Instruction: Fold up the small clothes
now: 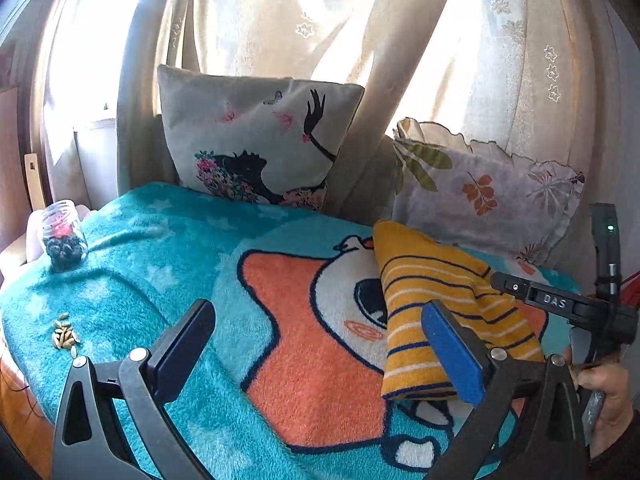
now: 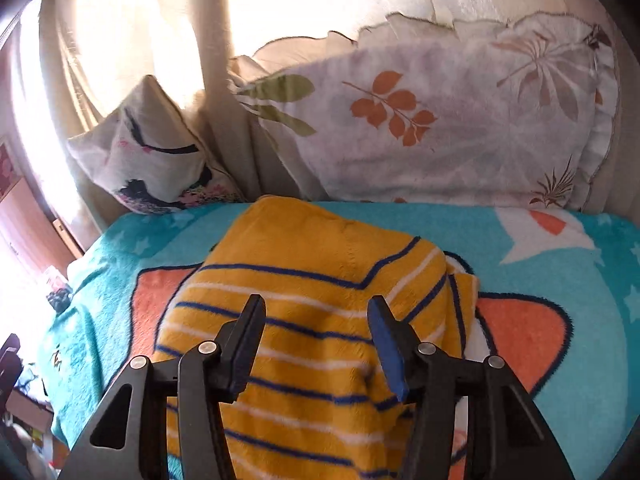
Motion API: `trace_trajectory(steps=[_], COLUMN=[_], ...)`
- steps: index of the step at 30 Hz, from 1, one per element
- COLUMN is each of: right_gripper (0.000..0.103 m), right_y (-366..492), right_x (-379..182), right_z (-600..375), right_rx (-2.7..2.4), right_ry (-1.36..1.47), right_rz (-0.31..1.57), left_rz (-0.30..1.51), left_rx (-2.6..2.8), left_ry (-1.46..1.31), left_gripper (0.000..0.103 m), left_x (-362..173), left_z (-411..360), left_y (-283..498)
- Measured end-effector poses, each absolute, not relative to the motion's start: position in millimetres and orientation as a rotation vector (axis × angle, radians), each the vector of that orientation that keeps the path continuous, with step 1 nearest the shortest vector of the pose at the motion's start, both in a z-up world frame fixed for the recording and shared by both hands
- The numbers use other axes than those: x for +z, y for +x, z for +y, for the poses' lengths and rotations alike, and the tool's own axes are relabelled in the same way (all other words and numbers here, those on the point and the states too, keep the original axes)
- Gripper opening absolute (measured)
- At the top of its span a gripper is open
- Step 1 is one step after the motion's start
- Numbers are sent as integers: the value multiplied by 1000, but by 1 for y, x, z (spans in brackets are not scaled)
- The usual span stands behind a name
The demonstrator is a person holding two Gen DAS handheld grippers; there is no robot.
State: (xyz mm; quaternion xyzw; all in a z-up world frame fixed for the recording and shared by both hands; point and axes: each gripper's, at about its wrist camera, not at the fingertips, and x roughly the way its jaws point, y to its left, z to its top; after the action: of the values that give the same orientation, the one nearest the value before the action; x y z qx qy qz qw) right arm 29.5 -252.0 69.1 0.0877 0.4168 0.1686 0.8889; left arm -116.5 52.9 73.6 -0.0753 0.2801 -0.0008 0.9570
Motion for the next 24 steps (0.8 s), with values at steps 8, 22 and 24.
trace_trajectory(steps=[8,22,24], right_gripper=[54,65,65], right_y=[-5,-79,-81], right_x=[21,49,48], right_z=[-269,-279,-281], right_rx=[296,153,147], right_ry=[147,112,119], right_rz=[1019,888,889], left_rz=[606,651,662], left_rx=[24,-34,-36], left_ry=[-100,-25,-18], left_gripper=[103,103,103], left_x=[64,54,51], left_z=[43,9,6], left_y=[-130,-137,-137])
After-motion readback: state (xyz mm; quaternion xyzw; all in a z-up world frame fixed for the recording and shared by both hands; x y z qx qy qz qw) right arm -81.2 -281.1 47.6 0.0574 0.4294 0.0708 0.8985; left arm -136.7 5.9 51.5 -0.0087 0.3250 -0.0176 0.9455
